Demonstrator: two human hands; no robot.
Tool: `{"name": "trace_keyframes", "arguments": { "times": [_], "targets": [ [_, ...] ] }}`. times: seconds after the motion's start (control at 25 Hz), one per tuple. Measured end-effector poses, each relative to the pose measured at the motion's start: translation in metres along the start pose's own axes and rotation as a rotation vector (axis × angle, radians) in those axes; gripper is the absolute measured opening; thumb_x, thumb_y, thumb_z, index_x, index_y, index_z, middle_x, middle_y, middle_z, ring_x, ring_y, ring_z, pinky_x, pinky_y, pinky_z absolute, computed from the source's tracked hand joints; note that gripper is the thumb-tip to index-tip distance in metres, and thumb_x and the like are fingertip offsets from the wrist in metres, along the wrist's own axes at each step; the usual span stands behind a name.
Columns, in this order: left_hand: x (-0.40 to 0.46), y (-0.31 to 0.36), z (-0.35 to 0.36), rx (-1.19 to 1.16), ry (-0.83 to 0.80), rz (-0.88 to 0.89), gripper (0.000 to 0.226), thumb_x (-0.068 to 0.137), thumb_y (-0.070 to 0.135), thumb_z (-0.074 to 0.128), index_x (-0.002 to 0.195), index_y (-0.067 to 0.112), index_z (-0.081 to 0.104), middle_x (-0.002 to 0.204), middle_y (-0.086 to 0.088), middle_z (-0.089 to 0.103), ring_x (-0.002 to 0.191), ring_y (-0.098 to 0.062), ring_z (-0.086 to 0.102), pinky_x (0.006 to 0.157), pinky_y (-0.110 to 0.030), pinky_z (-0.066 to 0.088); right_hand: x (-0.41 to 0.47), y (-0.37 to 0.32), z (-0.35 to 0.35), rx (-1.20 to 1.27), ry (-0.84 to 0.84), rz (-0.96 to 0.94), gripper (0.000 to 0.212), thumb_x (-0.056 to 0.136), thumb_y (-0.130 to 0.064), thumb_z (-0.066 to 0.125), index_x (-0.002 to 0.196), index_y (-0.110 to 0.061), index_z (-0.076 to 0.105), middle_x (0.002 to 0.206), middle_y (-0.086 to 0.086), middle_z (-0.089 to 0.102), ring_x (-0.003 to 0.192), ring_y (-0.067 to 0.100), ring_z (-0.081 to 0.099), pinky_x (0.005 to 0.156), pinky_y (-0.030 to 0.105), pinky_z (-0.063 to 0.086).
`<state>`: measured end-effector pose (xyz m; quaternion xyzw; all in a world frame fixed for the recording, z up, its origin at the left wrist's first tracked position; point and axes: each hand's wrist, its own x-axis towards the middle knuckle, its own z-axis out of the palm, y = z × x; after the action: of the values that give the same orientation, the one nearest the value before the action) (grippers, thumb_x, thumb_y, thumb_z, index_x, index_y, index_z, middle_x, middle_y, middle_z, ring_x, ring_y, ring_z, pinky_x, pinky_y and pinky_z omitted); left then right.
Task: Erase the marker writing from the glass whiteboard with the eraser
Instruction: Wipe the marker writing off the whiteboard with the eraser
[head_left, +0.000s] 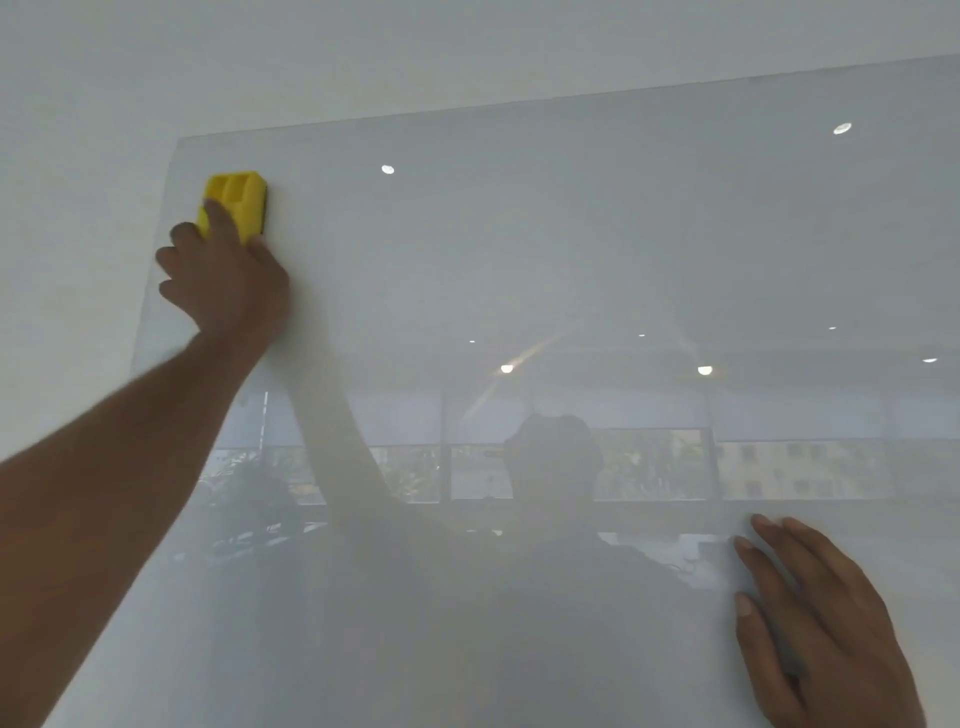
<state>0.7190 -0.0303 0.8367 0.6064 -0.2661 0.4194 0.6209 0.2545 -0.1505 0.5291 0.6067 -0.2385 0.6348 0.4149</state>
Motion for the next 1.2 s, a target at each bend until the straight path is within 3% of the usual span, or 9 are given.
{"name": "trace_keyframes", "arguments": {
  "times": [0.16, 0.32, 0.44, 0.6, 0.76, 0.84, 0.96, 1.08, 1.2],
  "targets": [
    [-0.102, 0.052, -0.007, -0.145, -0.08, 0.382, 0.062, 0.098, 0.024, 0.053, 0.157, 0.013, 0.039, 0.15, -0.03, 0.043, 0.127, -0.051, 0.045, 0.098, -0.056, 0.039, -0.003, -0.003, -0.005, 0.007, -0.02, 0.046, 0.044, 0.097, -0.029, 0.051, 0.128, -0.003, 0.066, 0.145, 0.008, 0.056, 0.137, 0.033, 0.051, 0.116, 0.044, 0.038],
    [-0.245, 0.087, -0.026, -0.319, -0.137, 0.83, 0.054, 0.09, 0.018, 0.065, 0.144, 0.01, 0.06, 0.139, -0.029, 0.059, 0.114, -0.05, 0.06, 0.089, -0.052, 0.046, 0.003, -0.011, -0.024, 0.025, -0.119, 0.206, 0.073, 0.093, -0.046, 0.051, 0.155, -0.01, 0.035, 0.158, 0.006, 0.04, 0.145, 0.026, 0.04, 0.122, 0.023, 0.022],
    [-0.346, 0.08, -0.041, -0.46, -0.296, 1.073, 0.051, 0.091, 0.018, 0.071, 0.139, 0.007, 0.062, 0.136, -0.019, 0.065, 0.112, -0.041, 0.065, 0.09, -0.047, 0.051, 0.006, -0.024, -0.036, 0.015, -0.204, 0.079, 0.087, 0.088, -0.038, 0.063, 0.159, -0.016, 0.018, 0.164, 0.011, 0.027, 0.154, 0.029, 0.024, 0.127, 0.035, 0.02],
    [-0.406, 0.058, -0.05, -0.584, -0.513, 1.057, 0.068, 0.094, 0.035, 0.067, 0.147, -0.004, 0.047, 0.137, -0.013, 0.066, 0.123, -0.024, 0.056, 0.105, -0.036, 0.046, -0.01, -0.033, -0.039, -0.081, -0.383, -0.285, 0.059, 0.095, -0.017, 0.053, 0.152, -0.015, 0.039, 0.15, 0.006, 0.048, 0.141, 0.03, 0.045, 0.127, 0.046, 0.017],
    [-0.385, 0.029, -0.047, -0.618, -0.563, 1.086, 0.07, 0.103, 0.05, 0.045, 0.157, 0.006, 0.036, 0.157, -0.001, 0.048, 0.143, -0.017, 0.044, 0.123, -0.023, 0.029, 0.007, -0.012, -0.044, -0.078, -0.426, -0.535, 0.047, 0.104, -0.014, 0.042, 0.148, -0.03, 0.045, 0.141, 0.004, 0.055, 0.119, 0.028, 0.056, 0.105, 0.042, 0.043],
    [-0.356, 0.018, -0.037, -0.573, -0.474, 1.037, 0.065, 0.106, 0.044, 0.038, 0.151, -0.002, 0.044, 0.161, -0.011, 0.044, 0.145, -0.028, 0.044, 0.126, -0.033, 0.027, 0.034, -0.001, -0.038, -0.079, -0.431, -0.63, 0.051, 0.102, -0.016, 0.046, 0.148, -0.039, 0.042, 0.148, 0.003, 0.049, 0.121, 0.027, 0.052, 0.094, 0.041, 0.041],
    [-0.302, 0.014, -0.017, -0.379, -0.335, 0.863, 0.062, 0.105, 0.035, 0.035, 0.144, -0.011, 0.05, 0.157, -0.028, 0.043, 0.141, -0.047, 0.047, 0.118, -0.061, 0.035, 0.093, 0.019, -0.023, -0.068, -0.402, -0.667, 0.047, 0.101, -0.024, 0.054, 0.145, -0.039, 0.049, 0.15, 0.004, 0.051, 0.122, 0.029, 0.053, 0.092, 0.039, 0.037],
    [-0.258, -0.002, 0.002, -0.206, -0.282, 0.708, 0.065, 0.103, 0.039, 0.03, 0.148, -0.005, 0.047, 0.165, -0.028, 0.029, 0.146, -0.05, 0.035, 0.122, -0.066, 0.027, 0.167, 0.06, -0.018, -0.047, -0.145, -0.369, 0.041, 0.095, -0.023, 0.065, 0.135, -0.028, 0.064, 0.139, 0.014, 0.062, 0.112, 0.038, 0.063, 0.091, 0.045, 0.051],
    [-0.226, -0.027, 0.016, -0.135, -0.309, 0.633, 0.07, 0.1, 0.041, 0.028, 0.154, -0.002, 0.038, 0.172, -0.021, 0.011, 0.157, -0.044, 0.018, 0.126, -0.063, 0.02, 0.224, 0.117, -0.029, -0.249, 0.021, 0.331, 0.054, 0.096, -0.027, 0.059, 0.148, -0.032, 0.048, 0.155, 0.011, 0.043, 0.132, 0.041, 0.046, 0.105, 0.047, 0.041]
  ]
}}
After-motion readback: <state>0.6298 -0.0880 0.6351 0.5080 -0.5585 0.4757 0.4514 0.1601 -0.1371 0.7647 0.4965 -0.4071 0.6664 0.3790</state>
